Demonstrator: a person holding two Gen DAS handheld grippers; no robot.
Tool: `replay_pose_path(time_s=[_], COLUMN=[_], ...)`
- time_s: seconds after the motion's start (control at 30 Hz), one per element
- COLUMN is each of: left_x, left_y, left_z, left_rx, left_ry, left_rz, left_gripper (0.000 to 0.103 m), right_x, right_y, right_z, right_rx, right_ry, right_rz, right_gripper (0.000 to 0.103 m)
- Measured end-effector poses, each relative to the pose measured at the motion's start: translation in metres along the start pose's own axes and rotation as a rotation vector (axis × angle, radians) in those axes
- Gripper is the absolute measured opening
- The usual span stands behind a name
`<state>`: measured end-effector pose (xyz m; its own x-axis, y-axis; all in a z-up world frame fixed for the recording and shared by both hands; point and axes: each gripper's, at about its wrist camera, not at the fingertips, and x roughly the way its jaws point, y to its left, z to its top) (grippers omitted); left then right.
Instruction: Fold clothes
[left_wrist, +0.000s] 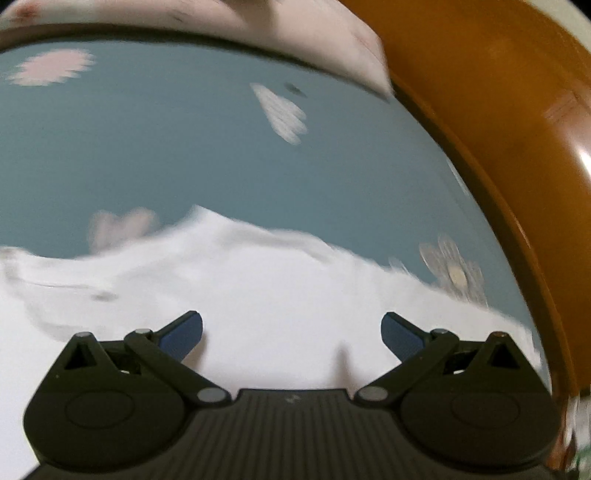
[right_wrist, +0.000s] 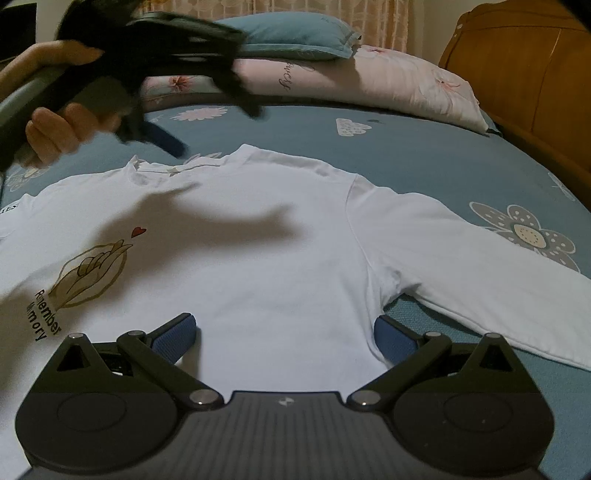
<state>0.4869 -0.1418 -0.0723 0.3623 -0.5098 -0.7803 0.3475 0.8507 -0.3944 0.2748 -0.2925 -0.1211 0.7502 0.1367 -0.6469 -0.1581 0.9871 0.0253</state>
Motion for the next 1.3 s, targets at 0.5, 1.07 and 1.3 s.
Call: replay_pose_path(time_s=[0.5,1.07,1.3], left_x=[0.068,0.101,0.092], left_y=[0.002,-0.068,-0.073], left_z=[0.05,0.036,0.038], left_rx=[-0.046,0.173,0.175], left_ry=[-0.132,0.022,-0.007], left_rz=[0.056,-0.005,-0.007], left_gripper=[0.102,0.102,0.102], right_x=[-0.002,-0.001,0.0], right_y=[-0.001,-0.001,0.001], right_z=[0.0,0.0,-0.001], right_rx=[0.01,0.017,0.011], right_ry=[0.012,0.018,0.016], right_rz=[0.005,0.001,-0.011], right_gripper=[0.103,0.103,0.103])
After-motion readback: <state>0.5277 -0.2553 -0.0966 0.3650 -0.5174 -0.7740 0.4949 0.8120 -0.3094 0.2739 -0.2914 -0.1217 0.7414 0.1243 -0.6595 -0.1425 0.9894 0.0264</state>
